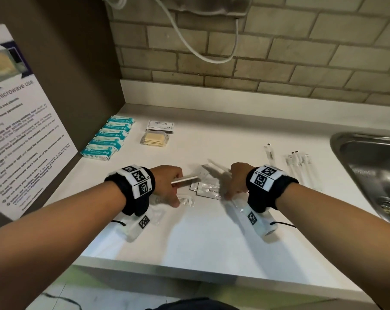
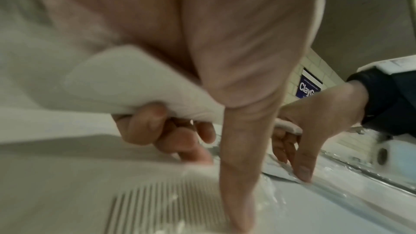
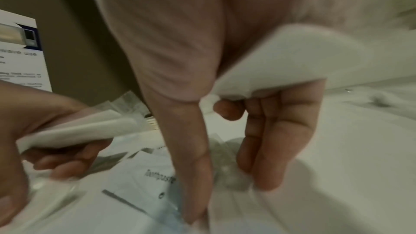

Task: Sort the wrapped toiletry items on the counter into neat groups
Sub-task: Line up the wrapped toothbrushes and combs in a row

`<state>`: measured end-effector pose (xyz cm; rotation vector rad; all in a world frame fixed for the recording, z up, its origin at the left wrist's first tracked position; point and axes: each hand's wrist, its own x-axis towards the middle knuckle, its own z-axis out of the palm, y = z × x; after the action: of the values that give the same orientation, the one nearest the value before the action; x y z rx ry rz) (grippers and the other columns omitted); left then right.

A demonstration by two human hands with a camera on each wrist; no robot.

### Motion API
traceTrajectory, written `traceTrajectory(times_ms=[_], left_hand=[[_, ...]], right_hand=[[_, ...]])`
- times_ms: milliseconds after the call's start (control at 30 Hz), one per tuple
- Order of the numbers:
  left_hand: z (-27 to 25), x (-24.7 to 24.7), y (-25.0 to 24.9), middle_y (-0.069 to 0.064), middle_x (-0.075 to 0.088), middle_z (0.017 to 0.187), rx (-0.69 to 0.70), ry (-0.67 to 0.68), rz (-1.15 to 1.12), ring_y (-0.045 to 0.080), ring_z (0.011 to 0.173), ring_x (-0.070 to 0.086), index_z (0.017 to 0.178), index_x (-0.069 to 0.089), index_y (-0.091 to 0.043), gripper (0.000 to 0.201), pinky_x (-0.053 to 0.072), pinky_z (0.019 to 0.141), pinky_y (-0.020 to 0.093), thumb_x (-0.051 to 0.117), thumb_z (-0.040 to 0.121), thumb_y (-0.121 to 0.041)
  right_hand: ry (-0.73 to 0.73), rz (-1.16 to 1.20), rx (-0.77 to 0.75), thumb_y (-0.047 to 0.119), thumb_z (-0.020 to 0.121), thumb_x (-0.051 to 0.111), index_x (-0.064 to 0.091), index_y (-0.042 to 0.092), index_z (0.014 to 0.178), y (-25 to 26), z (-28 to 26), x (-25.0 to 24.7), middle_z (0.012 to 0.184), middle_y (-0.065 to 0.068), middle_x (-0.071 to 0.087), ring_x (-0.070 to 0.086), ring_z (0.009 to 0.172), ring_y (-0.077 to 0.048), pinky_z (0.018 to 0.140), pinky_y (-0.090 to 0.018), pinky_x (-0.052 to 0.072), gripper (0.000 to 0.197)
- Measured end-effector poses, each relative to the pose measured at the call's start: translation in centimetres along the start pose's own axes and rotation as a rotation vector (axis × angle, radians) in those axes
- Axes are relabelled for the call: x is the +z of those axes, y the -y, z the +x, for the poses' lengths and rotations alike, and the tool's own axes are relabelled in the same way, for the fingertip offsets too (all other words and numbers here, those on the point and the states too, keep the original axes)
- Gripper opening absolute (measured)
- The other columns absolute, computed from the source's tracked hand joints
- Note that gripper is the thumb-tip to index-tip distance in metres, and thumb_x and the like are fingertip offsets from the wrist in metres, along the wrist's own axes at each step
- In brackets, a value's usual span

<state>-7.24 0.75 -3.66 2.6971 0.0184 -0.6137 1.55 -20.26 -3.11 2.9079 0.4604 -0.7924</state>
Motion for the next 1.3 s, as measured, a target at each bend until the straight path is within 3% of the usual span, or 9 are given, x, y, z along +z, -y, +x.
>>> traceTrajectory(times_ms=[100,267,333,467,600,700,867,1100,1300], left_hand=[[0.5,-1.0,0.3,-0.002,0.063,0.089,-0.005,-0.113,-0.063,0.016,0.078,0.059,0.088,0.056,-0.024,0.035,0.046,0.066,0.028,0.080,0.064,-0.032],[1.1,-4.2,0.2,-0.005,0.058,0.075,0.055,-0.251,-0.285,0.013,0.069,0.052,0.080,0.060,-0.020,0.025,0.039,0.060,0.025,0.080,0.075,-0.034],[1.7,-5.1,0.0,-0.004,0.053,0.067,0.058,-0.300,-0.368,0.014,0.063,0.048,0.071,0.053,-0.019,0.029,0.036,0.060,0.027,0.077,0.079,-0.034],[3.0,-5.3,-0.8,0.000,0.046,0.064,0.044,-0.318,-0.474,0.020,0.062,0.044,0.067,0.043,-0.019,0.035,0.037,0.066,0.032,0.065,0.088,-0.037],[4.5,-4.2,-1.1,0.002,0.071,0.093,0.007,-0.258,-0.590,0.026,0.077,0.060,0.098,0.052,-0.009,0.028,0.042,0.064,0.030,0.050,0.097,-0.037],[5.4,-3.7,-1.0,0.000,0.075,0.091,-0.016,-0.256,-0.660,0.025,0.077,0.065,0.118,0.048,-0.004,0.039,0.045,0.065,0.031,0.046,0.098,-0.038],[6.3,-3.3,-2.7,0.005,0.068,0.080,-0.031,-0.315,-0.770,0.023,0.074,0.063,0.119,0.046,0.001,0.039,0.051,0.083,0.039,0.044,0.100,-0.034],[6.0,-4.5,-6.5,0.002,0.047,0.069,0.048,-0.384,-1.049,0.015,0.056,0.043,0.090,0.050,-0.012,0.053,0.041,0.058,0.029,0.042,0.090,-0.064],[5.1,-4.6,-8.4,0.002,0.051,0.070,0.256,-0.300,-1.067,0.015,0.060,0.048,0.092,0.055,-0.017,0.040,0.042,0.055,0.027,0.062,0.084,-0.056]], right_hand=[[0.015,0.041,-0.012,0.039,0.056,0.083,0.058,0.020,0.070,0.1,-0.7,0.0,0.081,-0.002,0.069,0.070,0.075,-0.020,0.077,-0.037,0.061,0.034],[-0.033,0.004,-0.081,0.030,0.068,0.080,0.055,0.036,0.115,0.3,-1.1,0.9,0.089,0.005,0.058,0.068,0.090,-0.021,0.078,-0.037,0.060,0.054],[-0.023,0.077,-0.035,0.033,0.062,0.080,0.051,0.033,0.095,0.4,-1.1,1.0,0.087,0.007,0.059,0.069,0.085,-0.021,0.075,-0.037,0.061,0.044],[-0.023,0.285,0.025,0.040,0.037,0.079,0.060,0.021,0.082,0.2,0.3,1.3,0.086,0.000,0.071,0.071,0.074,-0.022,0.071,-0.043,0.062,0.052],[-0.077,0.390,0.010,0.035,0.053,0.083,0.049,0.017,0.092,0.0,-0.8,0.5,0.094,-0.003,0.064,0.066,0.083,-0.022,0.075,-0.036,0.058,0.054],[-0.157,0.478,0.013,0.034,0.059,0.085,0.046,0.016,0.090,-0.9,-0.9,-0.7,0.097,-0.003,0.062,0.061,0.085,-0.022,0.067,-0.031,0.049,0.053],[-0.324,0.763,-0.121,0.014,0.072,0.082,0.039,0.018,0.081,-1.5,-1.1,-2.8,0.090,-0.002,0.060,0.057,0.079,-0.020,0.061,-0.027,0.044,0.045],[-0.339,0.988,-0.287,0.008,0.076,0.079,0.038,0.016,0.089,-0.1,-1.4,-4.1,0.077,-0.002,0.053,0.053,0.061,-0.016,0.056,-0.025,0.046,0.044],[-0.279,0.787,-0.384,0.009,0.084,0.067,0.047,0.007,0.111,1.6,-2.1,-4.4,0.084,-0.003,0.061,0.065,0.070,-0.021,0.061,-0.037,0.059,0.034]])
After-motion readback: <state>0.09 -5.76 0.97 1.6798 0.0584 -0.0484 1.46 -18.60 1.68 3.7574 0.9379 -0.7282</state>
